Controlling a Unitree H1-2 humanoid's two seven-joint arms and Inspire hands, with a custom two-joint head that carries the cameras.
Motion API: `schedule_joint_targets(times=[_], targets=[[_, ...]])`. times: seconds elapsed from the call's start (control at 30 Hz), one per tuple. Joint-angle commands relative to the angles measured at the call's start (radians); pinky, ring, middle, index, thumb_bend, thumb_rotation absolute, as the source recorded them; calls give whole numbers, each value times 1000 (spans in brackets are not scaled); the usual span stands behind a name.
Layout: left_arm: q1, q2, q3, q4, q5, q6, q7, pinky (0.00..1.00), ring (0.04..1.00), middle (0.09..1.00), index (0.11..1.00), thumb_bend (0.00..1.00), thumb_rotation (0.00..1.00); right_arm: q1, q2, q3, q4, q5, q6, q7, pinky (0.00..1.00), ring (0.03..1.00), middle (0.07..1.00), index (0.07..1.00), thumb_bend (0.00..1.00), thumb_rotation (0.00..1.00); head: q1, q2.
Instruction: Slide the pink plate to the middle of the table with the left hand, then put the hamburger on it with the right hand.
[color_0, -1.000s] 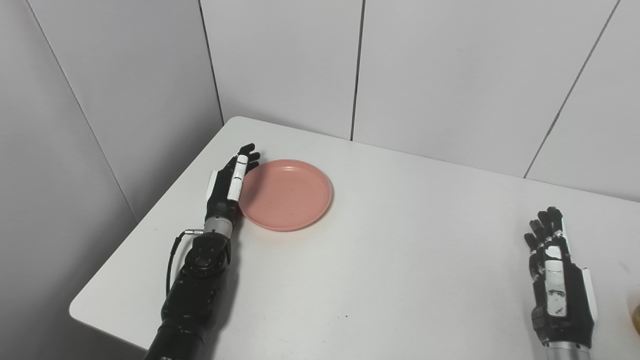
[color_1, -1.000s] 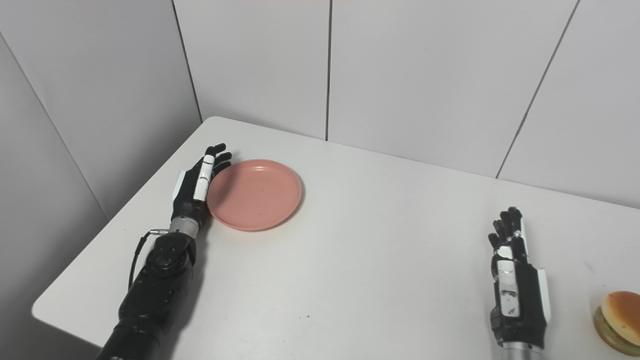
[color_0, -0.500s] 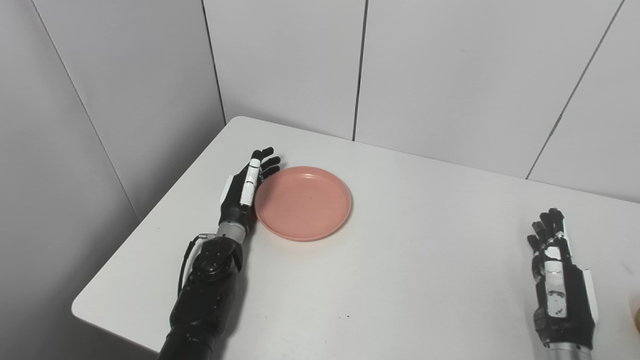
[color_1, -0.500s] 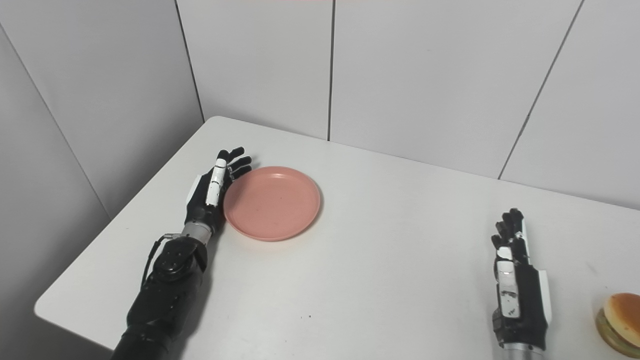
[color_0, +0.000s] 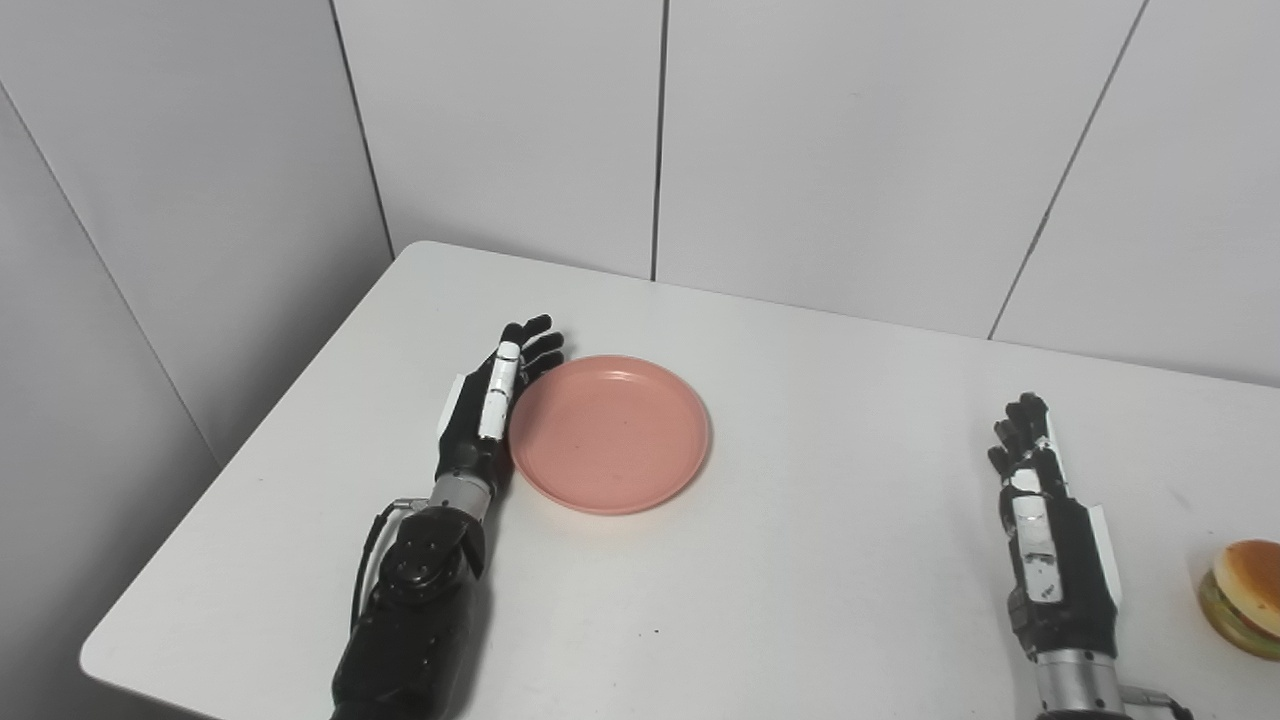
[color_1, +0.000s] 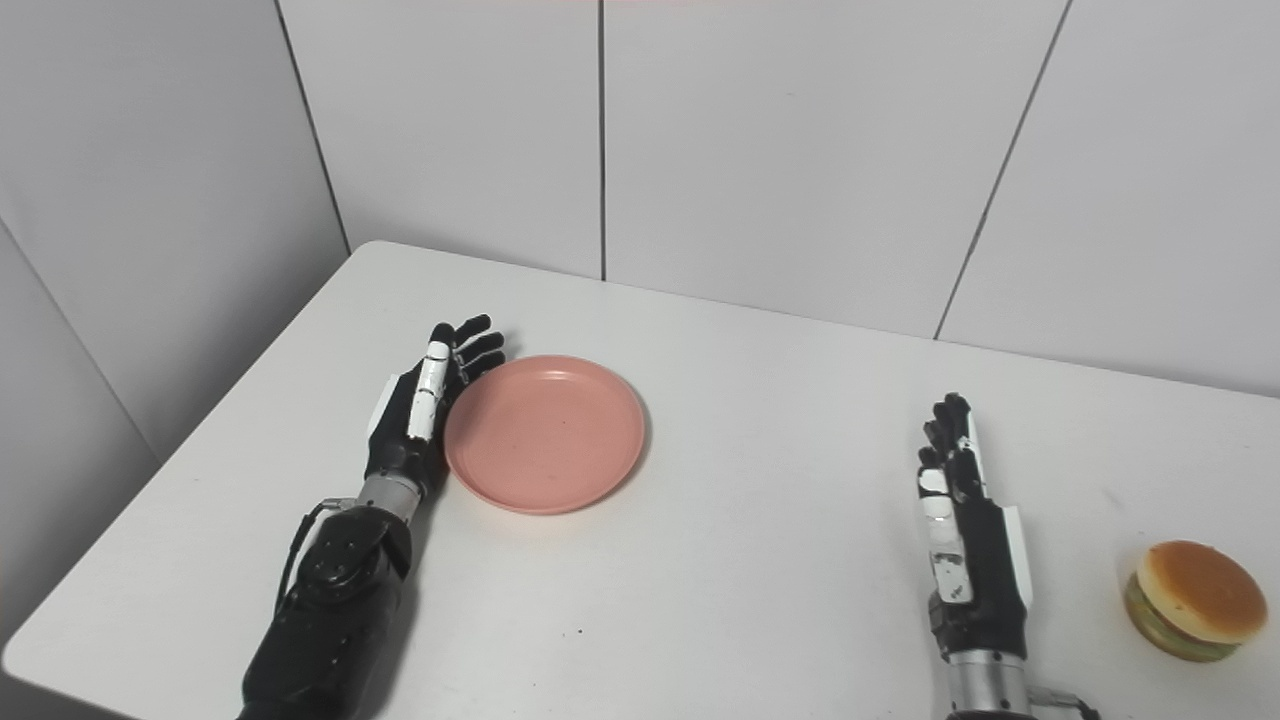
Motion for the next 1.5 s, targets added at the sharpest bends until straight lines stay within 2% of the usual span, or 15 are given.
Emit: schedule_joint_targets(times=[0.0, 0.13, 0.4, 0.6, 0.73, 0.9, 1.0, 1.33, 1.47], targets=[[8, -20, -23, 1, -9, 20, -39, 855, 841, 834, 812, 610, 1000, 105, 20, 4, 73, -7, -10, -10, 1000, 1000, 1000, 1000, 511, 918, -20, 3], [19, -13, -32, 8, -13, 12, -78, 871, 852, 844, 824, 627, 1000, 98, 36, 0, 89, -7, -19, -19, 1000, 1000, 1000, 1000, 559, 905, -60, 5], [46, -35, -38, -25, -25, 19, -111, 881, 849, 843, 824, 593, 1000, 83, 58, 1, 85, -24, 2, -50, 1000, 1000, 1000, 1000, 548, 953, -136, 5], [64, -49, -46, -42, -33, 27, -138, 880, 846, 838, 818, 594, 1000, 81, 81, -3, 70, -17, 32, -63, 1000, 1000, 1000, 1000, 517, 944, -175, 13], [75, -46, -64, -49, -28, 32, -154, 883, 847, 836, 817, 609, 1000, 79, 89, 1, 65, -28, 39, -71, 1000, 1000, 1000, 1000, 530, 928, -203, 15], [95, -58, -87, -124, -26, 138, -139, 884, 842, 831, 814, 610, 1000, 75, 103, 4, 61, -58, 49, -95, 1000, 1000, 1000, 1000, 519, 909, -235, 23], [104, -66, -90, -150, -46, 176, -153, 893, 861, 845, 829, 583, 1000, 74, 107, 7, 58, -71, 52, -104, 1000, 1000, 1000, 1000, 503, 919, -242, 25], [110, -85, -128, -101, -37, 108, -198, 884, 861, 843, 825, 584, 1000, 76, 120, 12, 48, -83, 73, -116, 1000, 1000, 1000, 1000, 556, 907, -287, 39], [118, -96, -153, -117, -18, 115, -193, 877, 864, 851, 835, 584, 1000, 78, 122, 17, 40, -85, 96, -112, 1000, 1000, 1000, 1000, 589, 909, -298, 44]])
